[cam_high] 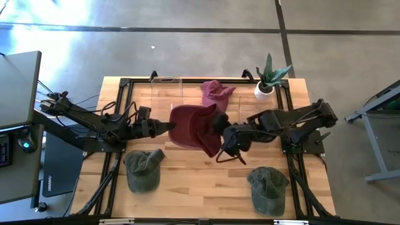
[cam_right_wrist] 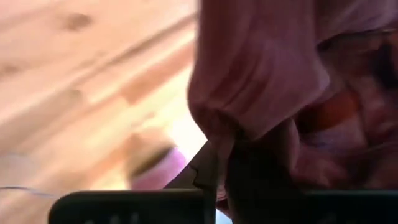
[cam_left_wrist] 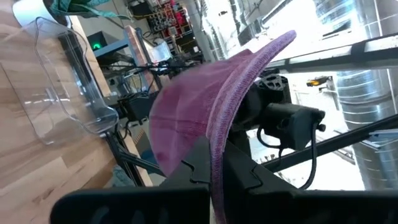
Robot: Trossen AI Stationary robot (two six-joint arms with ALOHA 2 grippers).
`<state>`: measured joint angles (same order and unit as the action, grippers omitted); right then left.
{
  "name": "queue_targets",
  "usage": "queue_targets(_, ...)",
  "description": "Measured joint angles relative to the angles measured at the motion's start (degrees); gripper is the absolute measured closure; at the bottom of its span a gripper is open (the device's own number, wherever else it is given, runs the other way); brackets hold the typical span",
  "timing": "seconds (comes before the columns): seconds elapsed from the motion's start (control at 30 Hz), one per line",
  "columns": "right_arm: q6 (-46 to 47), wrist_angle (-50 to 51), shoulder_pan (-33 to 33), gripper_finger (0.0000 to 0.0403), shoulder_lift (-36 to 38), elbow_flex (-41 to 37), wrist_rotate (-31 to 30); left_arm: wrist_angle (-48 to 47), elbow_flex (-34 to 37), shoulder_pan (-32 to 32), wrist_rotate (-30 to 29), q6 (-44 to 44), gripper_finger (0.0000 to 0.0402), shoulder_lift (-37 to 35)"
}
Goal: Pick & Place hat
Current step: Put the bottom red cap into the right transparent bin
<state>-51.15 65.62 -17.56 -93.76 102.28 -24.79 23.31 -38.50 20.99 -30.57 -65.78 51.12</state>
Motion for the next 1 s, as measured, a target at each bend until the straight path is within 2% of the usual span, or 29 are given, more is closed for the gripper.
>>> queue_targets(0.2,12.2,6.8,-2.6,0.0397,0.4,0.0,8.9,-7.6,0.0,0.0,1.3,-0.3,0.0384,0.0)
queue_targets(0.37,23.2,9.1,-3.7,0.0398,0.8,1.9,20.4,-17.4,-0.1,0.0,3.2,-4.9,0.031,1.0)
queue_targets(0.5,32.9,11.3,-2.1,0.0399,0.9,3.8,30.4,-23.6,0.0,0.0,2.9,-4.6,0.0243,1.8)
queue_targets(0.63,42.3,12.1,0.9,0.04,1.1,5.9,39.3,-22.1,0.0,0.0,2.5,5.0,0.0207,2.5)
queue_targets(0.87,52.8,24.1,5.8,0.0401,3.4,14.2,41.6,-19.7,-4.5,0.0,2.7,16.8,0.0211,2.6)
queue_targets(1.0,52.4,22.7,9.0,0.0402,6.6,15.1,41.9,-19.8,-6.0,0.0,2.7,20.5,0.022,2.7)
